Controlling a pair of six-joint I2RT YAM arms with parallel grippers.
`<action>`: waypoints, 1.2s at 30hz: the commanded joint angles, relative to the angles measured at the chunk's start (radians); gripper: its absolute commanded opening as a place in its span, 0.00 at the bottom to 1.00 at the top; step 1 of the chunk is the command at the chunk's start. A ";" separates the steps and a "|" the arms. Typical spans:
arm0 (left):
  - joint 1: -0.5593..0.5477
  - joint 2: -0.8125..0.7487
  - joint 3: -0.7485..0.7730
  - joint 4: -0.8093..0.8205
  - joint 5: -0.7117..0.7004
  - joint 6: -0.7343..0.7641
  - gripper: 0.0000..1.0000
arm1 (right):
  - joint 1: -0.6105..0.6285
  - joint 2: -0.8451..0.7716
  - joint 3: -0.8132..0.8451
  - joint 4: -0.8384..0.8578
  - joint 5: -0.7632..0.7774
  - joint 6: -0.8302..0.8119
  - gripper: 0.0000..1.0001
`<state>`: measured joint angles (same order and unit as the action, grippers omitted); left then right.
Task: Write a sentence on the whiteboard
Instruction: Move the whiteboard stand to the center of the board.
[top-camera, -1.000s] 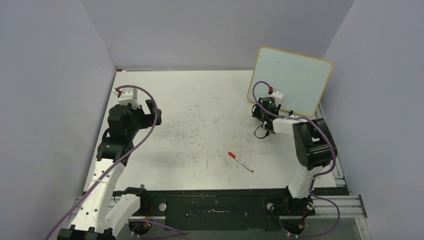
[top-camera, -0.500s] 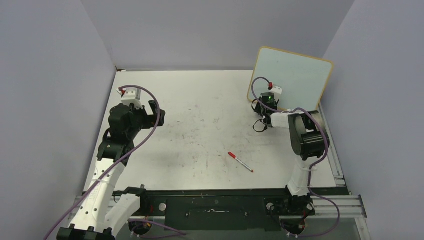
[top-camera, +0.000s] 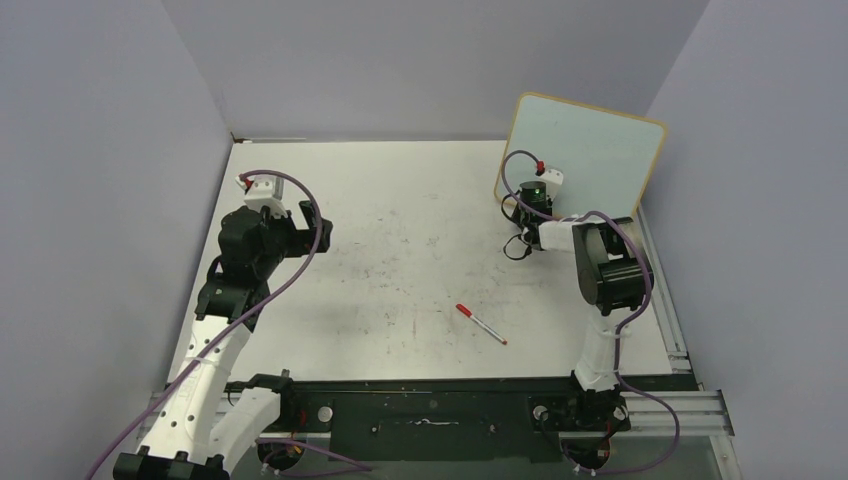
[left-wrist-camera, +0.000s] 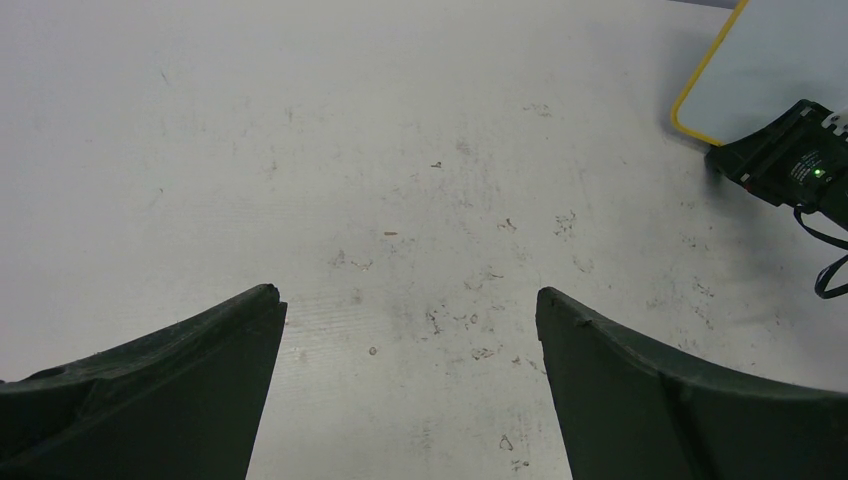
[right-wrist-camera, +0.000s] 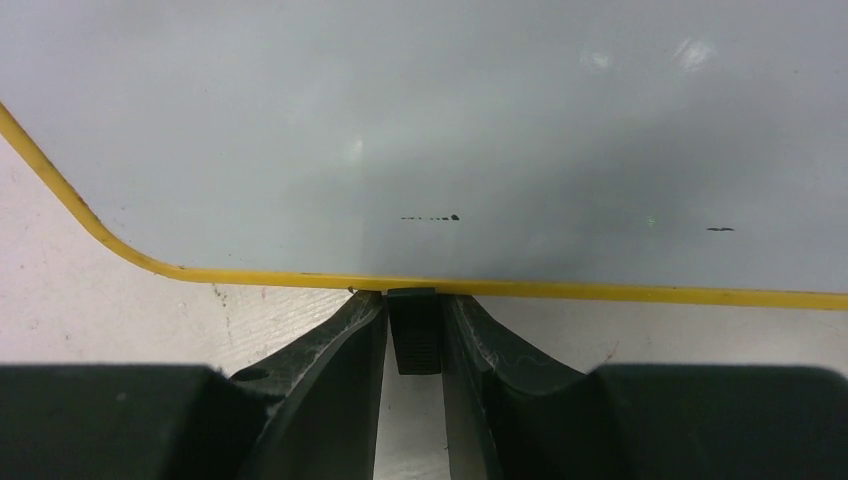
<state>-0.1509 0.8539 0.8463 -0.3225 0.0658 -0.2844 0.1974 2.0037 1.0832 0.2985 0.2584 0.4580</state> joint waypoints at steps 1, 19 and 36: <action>-0.007 0.003 0.002 0.062 0.017 0.007 0.96 | 0.009 0.021 0.024 -0.023 0.040 0.005 0.25; -0.015 0.013 0.005 0.043 -0.014 0.001 0.96 | 0.099 -0.053 -0.062 -0.046 0.140 0.036 0.05; -0.035 0.010 0.007 0.040 -0.019 -0.001 0.96 | 0.321 -0.161 -0.244 -0.062 0.260 0.205 0.05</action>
<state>-0.1780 0.8692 0.8463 -0.3218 0.0566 -0.2848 0.4515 1.8839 0.8810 0.3107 0.5331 0.5785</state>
